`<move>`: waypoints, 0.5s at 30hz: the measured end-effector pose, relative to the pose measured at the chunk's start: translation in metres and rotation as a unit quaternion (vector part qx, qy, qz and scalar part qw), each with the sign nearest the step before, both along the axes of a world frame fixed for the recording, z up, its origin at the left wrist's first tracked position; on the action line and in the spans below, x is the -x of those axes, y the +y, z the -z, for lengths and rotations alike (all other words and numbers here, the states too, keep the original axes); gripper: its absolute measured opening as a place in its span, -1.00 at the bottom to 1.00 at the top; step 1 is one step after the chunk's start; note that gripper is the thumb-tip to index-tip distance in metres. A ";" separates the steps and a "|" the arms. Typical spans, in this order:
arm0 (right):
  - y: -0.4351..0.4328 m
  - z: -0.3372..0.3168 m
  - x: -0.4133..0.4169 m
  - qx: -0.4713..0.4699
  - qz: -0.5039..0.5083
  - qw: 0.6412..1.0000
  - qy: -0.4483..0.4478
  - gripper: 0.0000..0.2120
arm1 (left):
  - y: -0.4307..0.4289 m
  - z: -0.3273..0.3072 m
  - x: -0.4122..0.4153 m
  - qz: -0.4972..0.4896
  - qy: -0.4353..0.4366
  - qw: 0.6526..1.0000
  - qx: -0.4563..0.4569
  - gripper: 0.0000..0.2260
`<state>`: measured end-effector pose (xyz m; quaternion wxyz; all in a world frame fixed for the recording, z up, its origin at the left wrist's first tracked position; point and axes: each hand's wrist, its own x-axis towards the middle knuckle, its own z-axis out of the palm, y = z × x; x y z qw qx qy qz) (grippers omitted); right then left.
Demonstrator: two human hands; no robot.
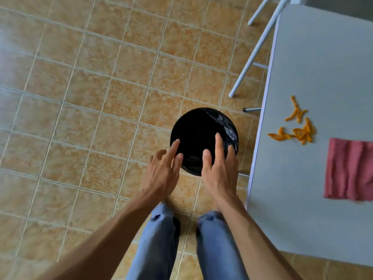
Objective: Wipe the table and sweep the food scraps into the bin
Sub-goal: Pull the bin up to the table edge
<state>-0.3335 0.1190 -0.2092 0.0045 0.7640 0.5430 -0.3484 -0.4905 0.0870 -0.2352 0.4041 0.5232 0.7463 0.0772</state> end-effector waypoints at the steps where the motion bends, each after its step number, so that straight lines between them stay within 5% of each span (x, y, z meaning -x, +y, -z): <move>1: 0.003 0.013 -0.004 0.010 0.020 1.000 -0.019 -0.47 | 0.004 0.007 0.004 0.007 -0.001 1.000 0.005 -0.44; 8: 0.012 0.094 -0.015 0.037 0.111 0.989 -0.094 -0.50 | 0.029 0.057 0.014 0.033 -0.010 0.998 0.051 -0.48; 15: 0.021 0.149 -0.028 0.017 0.272 0.961 -0.036 -0.54 | 0.048 0.122 0.004 0.035 -0.014 0.997 0.062 -0.41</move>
